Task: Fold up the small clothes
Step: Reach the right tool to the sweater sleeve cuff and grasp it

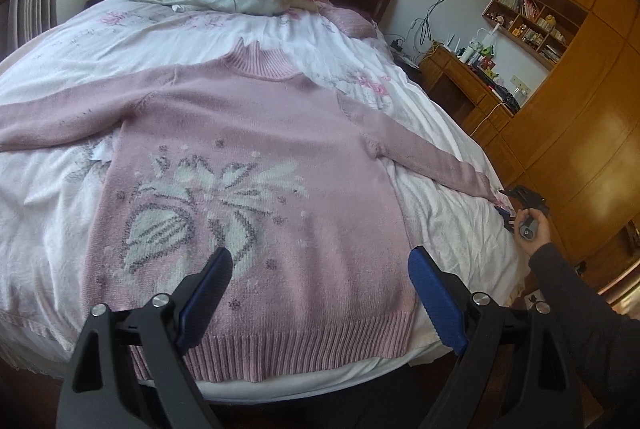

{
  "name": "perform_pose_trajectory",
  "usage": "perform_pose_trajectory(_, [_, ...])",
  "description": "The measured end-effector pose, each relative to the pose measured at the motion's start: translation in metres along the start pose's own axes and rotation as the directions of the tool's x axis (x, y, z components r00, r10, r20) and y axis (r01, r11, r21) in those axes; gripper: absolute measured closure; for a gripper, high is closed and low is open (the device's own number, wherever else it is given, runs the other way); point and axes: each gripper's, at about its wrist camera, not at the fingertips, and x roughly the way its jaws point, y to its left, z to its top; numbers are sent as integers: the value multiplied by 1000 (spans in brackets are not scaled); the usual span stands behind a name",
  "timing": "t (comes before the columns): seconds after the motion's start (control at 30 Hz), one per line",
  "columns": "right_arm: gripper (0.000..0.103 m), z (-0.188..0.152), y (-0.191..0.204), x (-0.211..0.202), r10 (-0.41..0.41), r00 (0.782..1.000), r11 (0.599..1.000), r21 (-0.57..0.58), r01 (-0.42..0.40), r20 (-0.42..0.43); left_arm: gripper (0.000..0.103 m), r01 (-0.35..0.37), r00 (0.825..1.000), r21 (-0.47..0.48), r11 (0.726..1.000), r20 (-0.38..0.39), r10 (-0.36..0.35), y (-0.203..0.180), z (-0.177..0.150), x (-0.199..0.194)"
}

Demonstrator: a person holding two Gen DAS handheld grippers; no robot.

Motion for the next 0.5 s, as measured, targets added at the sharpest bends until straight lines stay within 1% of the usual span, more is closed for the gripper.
perform_pose_trajectory(0.07, [59, 1, 2, 7, -11, 1000, 1000, -2, 11, -1, 13, 18, 1000, -25, 1000, -6, -18, 1, -1, 3])
perform_pose_trajectory(0.13, [59, 2, 7, 13, -23, 1000, 1000, -11, 23, -8, 13, 29, 999, -47, 998, 19, -28, 3, -1, 1])
perform_pose_trajectory(0.17, [62, 3, 9, 16, -28, 1000, 999, -21, 28, -12, 13, 34, 999, -57, 998, 34, -32, 4, -1, -1])
perform_pose_trajectory(0.23, [75, 6, 15, 23, -40, 999, 998, -43, 39, -23, 13, 51, 997, -78, 996, 54, -47, 9, 1, -5])
perform_pose_trajectory(0.27, [91, 6, 18, 24, -48, 999, 997, -58, 46, -23, 13, 56, 997, -93, 994, 62, -51, 12, 2, -6])
perform_pose_trajectory(0.3, [97, 5, 23, 22, -58, 998, 995, -78, 57, -5, 13, 57, 996, -109, 992, 69, -50, 15, 4, -8])
perform_pose_trajectory(0.37, [98, -1, 38, 16, -37, 999, 993, -114, 39, 15, 13, 52, 995, -132, 990, 93, -40, 23, 7, -9])
perform_pose_trajectory(0.43, [98, -13, 66, 7, -14, 1000, 980, -197, 19, 25, 13, 22, 995, -134, 991, 102, -9, 31, 9, -9])
perform_pose_trajectory(0.5, [98, -32, 102, 1, 0, 1000, 956, -292, 9, 30, 13, -11, 998, -110, 994, 57, 17, 35, 12, -1])
